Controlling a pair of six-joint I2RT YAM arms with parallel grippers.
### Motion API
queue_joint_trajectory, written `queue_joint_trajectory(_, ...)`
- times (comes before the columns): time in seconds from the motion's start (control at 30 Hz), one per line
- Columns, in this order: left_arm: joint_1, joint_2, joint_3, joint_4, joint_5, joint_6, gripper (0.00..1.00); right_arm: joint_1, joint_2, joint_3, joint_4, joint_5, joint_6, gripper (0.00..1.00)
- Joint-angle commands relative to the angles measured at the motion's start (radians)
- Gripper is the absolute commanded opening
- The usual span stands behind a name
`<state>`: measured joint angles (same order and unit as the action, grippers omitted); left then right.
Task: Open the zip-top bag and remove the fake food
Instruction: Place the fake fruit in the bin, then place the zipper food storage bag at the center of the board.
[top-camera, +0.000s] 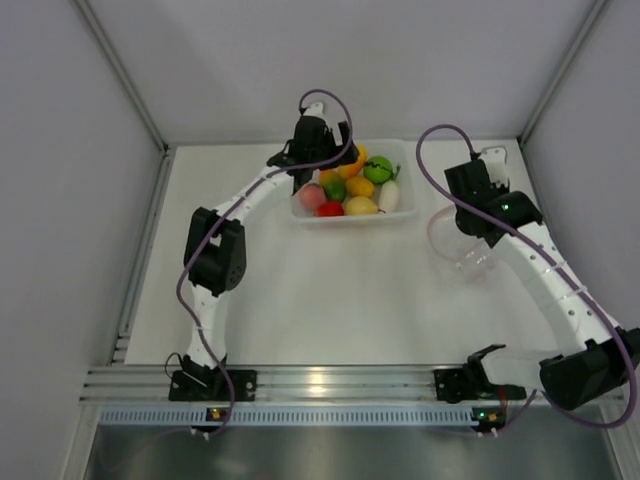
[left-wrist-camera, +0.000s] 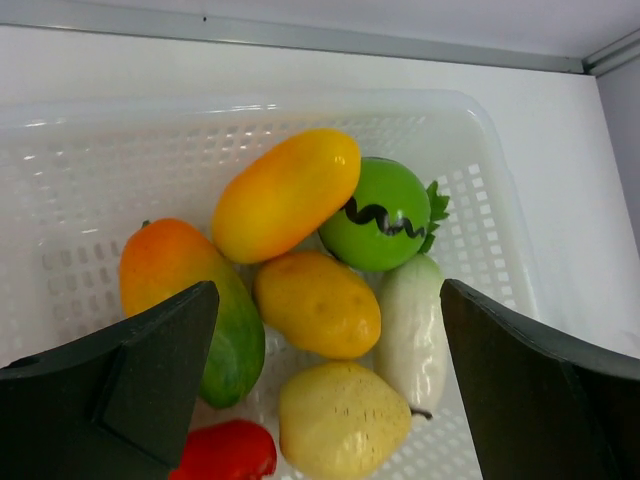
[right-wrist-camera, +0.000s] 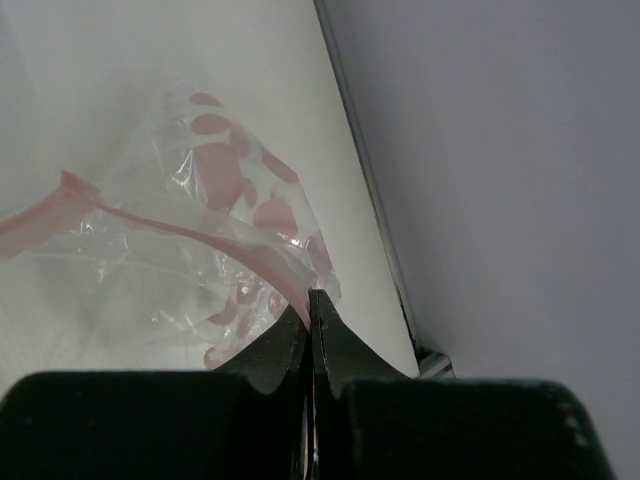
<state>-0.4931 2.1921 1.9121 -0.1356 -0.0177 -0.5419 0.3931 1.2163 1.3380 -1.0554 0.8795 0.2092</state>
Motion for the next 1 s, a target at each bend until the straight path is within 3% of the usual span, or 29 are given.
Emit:
queue_joint_trajectory(0.0,0.007,-0.230,-0.079,-0.030,0.058,0.017,0.99,-0.023,0.031,0.000,0.007,0.006,-0.054,0.00)
queue_joint_trajectory(0.3,0.007,-0.560,-0.428,-0.053,0.110,0.022,0.98,-0.022,0.153,-0.193,0.167,-0.027,-0.068,0.00)
queue_joint_trajectory(0.57,0.007,-0.793,-0.691,-0.065,0.105,0.037,0.98,-0.004,0.331,-0.223,0.245,0.004,-0.001,0.00)
queue_joint_trajectory(0.77,0.005,-0.931,-0.858,-0.114,0.035,0.046,0.99,0.085,0.342,-0.214,0.201,0.091,0.085,0.02)
queue_joint_trajectory(0.97,0.007,-1.038,-0.941,-0.192,-0.054,0.066,0.99,0.294,0.428,-0.180,0.061,0.173,0.251,0.08)
